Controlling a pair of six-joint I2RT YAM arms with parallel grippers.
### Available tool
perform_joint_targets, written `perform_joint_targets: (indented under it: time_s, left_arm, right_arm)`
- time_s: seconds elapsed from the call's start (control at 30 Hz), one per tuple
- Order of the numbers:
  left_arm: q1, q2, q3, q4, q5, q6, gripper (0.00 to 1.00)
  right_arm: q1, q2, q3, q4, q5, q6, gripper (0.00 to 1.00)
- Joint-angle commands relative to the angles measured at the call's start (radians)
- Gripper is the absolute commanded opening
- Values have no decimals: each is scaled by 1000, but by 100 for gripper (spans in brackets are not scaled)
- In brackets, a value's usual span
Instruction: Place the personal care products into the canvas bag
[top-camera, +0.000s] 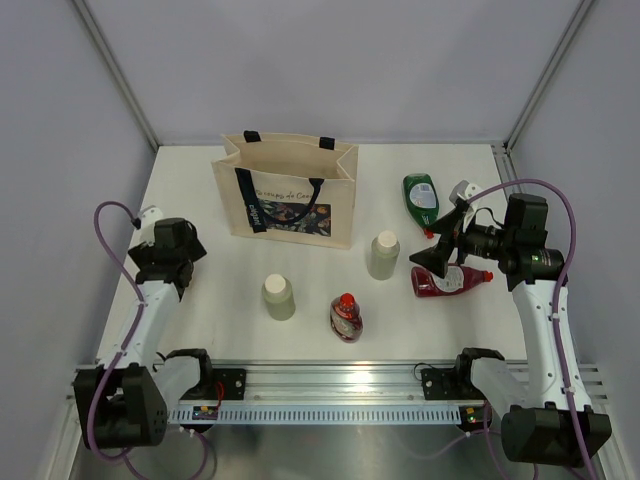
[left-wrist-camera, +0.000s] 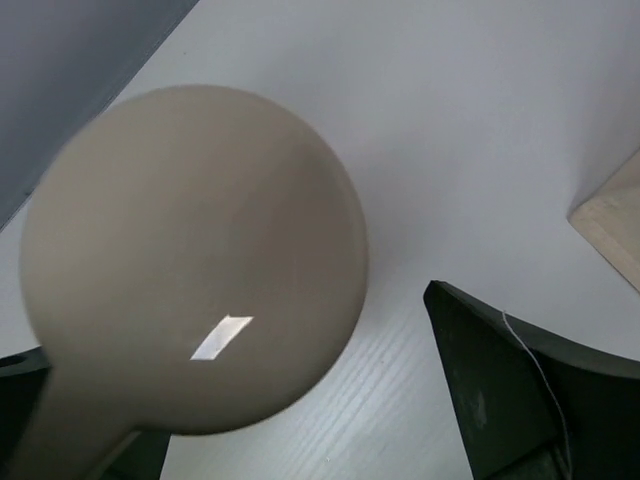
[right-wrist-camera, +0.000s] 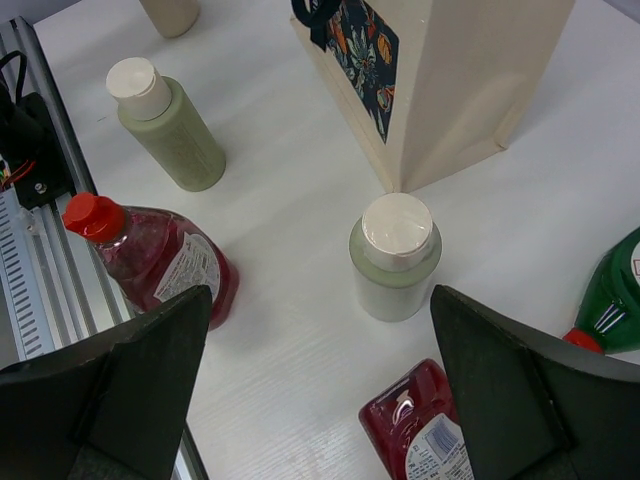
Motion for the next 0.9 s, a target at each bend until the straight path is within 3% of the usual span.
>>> perform_joint_targets:
  time_s: [0.0,0.4,0.57,0.73,0.87]
  left_arm:
    - [7,53,-28,211,-76,38,99]
    - [68,234,-22,366,-80,88,98]
    - [79,268,-32,473,-15,162,90]
    - [79,233,-60,553,51,265,99]
    - [102,205,-88,593,112,297,99]
  right_arm:
    - [5,-13,-4,-3,-39,-25,100]
    - [5,-4,-1,-20,-42,-41,100]
    - [5,2,0,-26,-44,-48,99]
    - [5,7,4,-35,-48,-54,99]
    - [5,7,7,-41,-53,-59,100]
